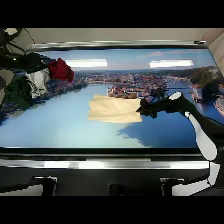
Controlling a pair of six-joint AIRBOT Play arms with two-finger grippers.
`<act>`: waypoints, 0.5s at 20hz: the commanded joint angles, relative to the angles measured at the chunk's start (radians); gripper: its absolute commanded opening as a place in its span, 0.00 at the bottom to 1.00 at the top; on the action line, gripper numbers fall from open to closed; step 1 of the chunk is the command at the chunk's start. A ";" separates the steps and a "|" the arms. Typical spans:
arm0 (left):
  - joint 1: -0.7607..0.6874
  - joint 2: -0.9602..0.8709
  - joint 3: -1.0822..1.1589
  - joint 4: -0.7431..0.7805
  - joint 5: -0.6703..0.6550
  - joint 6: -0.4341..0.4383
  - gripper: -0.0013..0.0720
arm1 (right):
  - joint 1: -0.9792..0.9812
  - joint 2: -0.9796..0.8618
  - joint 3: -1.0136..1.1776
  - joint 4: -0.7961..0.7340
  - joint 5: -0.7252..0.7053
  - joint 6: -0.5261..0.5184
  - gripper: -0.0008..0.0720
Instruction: Fold the shirts.
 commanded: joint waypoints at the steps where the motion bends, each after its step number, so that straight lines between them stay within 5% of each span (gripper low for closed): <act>1: -0.004 0.001 0.000 0.000 0.000 0.000 0.05 | -0.098 0.001 0.125 0.042 0.038 -0.040 0.06; 10: -0.004 -0.001 0.000 0.000 0.000 0.000 0.05 | -0.734 0.135 0.313 -0.142 0.283 0.048 0.06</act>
